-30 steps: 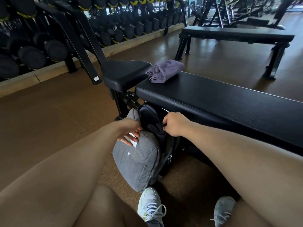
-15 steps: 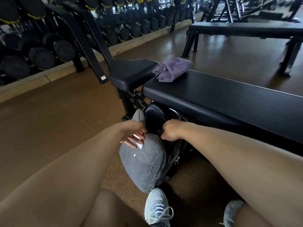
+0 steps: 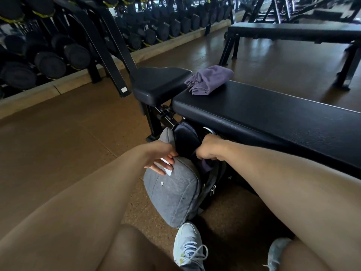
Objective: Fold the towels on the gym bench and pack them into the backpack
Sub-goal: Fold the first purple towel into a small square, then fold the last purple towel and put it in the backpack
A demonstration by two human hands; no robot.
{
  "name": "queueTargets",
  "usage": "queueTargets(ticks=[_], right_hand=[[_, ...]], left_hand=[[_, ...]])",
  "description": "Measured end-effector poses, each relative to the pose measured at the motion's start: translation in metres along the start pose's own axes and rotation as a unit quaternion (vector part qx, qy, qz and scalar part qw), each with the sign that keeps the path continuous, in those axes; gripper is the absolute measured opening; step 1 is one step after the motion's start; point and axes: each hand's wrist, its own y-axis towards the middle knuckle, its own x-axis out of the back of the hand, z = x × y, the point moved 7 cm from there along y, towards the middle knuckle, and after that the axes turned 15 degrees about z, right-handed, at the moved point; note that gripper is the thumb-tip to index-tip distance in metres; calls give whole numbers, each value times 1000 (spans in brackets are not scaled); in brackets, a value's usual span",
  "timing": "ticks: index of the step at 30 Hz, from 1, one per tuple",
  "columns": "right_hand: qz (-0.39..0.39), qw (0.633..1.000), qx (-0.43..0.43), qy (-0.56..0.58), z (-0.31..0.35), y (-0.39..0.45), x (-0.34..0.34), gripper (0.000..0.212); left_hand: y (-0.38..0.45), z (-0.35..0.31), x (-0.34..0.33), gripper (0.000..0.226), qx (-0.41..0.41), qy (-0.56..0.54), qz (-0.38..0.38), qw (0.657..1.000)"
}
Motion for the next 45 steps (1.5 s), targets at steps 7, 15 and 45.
queueTargets(ticks=[7,15,45], right_hand=[[20,999,10,46,2,4,-2,39],[2,996,15,-86,4,-5,-1,14],[-334,940,69,14,-173,-106,108,34]], left_hand=[[2,1,0,27,-4,-2,-2,1000],[6,-5,-2,22,-21,5,-15,1000],[75,-201,-18,75,-151,247,-347,892]])
